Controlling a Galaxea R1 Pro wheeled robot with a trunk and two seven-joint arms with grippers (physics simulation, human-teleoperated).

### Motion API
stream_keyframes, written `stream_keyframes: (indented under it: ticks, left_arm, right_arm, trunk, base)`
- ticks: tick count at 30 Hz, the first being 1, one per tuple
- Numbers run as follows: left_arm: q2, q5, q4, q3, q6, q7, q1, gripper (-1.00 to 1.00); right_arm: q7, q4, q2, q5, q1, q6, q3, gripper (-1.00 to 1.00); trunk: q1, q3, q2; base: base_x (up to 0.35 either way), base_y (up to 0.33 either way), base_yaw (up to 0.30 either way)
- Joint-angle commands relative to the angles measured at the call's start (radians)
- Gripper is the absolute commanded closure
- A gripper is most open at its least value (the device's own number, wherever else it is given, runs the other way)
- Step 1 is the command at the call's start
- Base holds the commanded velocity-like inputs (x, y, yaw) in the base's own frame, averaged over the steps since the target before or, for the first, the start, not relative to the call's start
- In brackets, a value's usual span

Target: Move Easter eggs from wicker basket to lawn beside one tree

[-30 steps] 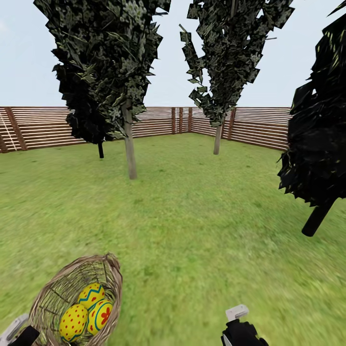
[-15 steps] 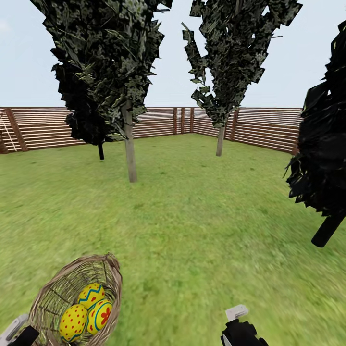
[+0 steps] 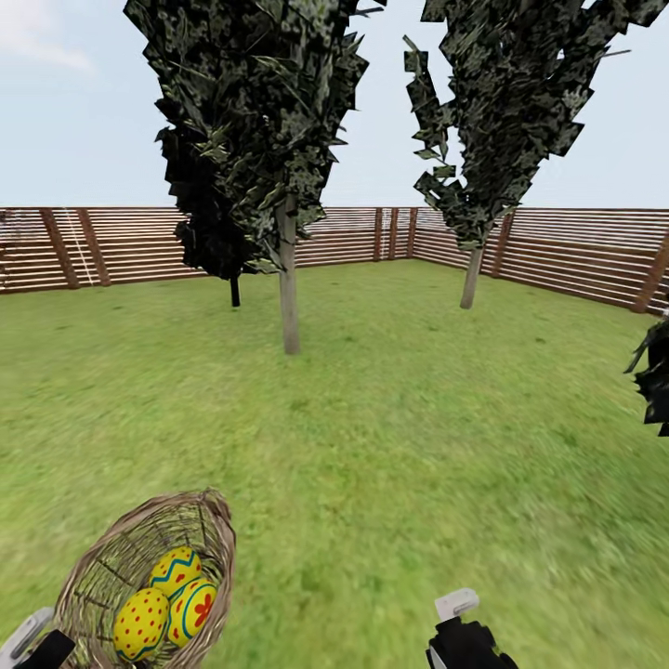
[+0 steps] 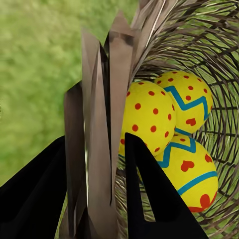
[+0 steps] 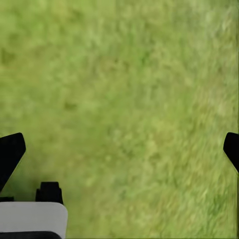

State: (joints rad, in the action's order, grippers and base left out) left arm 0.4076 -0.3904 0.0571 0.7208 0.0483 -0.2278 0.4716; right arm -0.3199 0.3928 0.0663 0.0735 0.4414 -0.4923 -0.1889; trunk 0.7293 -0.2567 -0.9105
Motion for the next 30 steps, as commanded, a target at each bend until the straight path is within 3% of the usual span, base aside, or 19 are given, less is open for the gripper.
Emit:
stream_keyframes:
  ticks: [1, 22, 30]
  left_arm:
    - [0.000, -0.014, 0.000, 0.009, 0.005, -0.004, 0.001, 1.00]
    - [0.000, -0.014, 0.000, 0.010, 0.005, -0.005, 0.001, 1.00]
    - [0.000, -0.015, 0.000, 0.011, 0.005, -0.005, 0.001, 1.00]
  right_arm:
    - [-0.001, 0.001, 0.000, 0.008, 0.000, -0.009, -0.004, -1.00]
    - [0.001, 0.001, 0.000, 0.000, 0.000, -0.009, -0.004, -1.00]
    - [0.001, 0.001, 0.000, 0.000, 0.000, -0.009, -0.004, -1.00]
  trunk:
    - [-0.003, 0.002, 0.006]
    - [-0.084, 0.068, 0.153]
    - [-0.114, 0.093, 0.209]
  base:
    - [0.337, 0.000, 0.258]
    - [0.337, 0.001, 0.013]
    - [0.231, 0.201, 0.000]
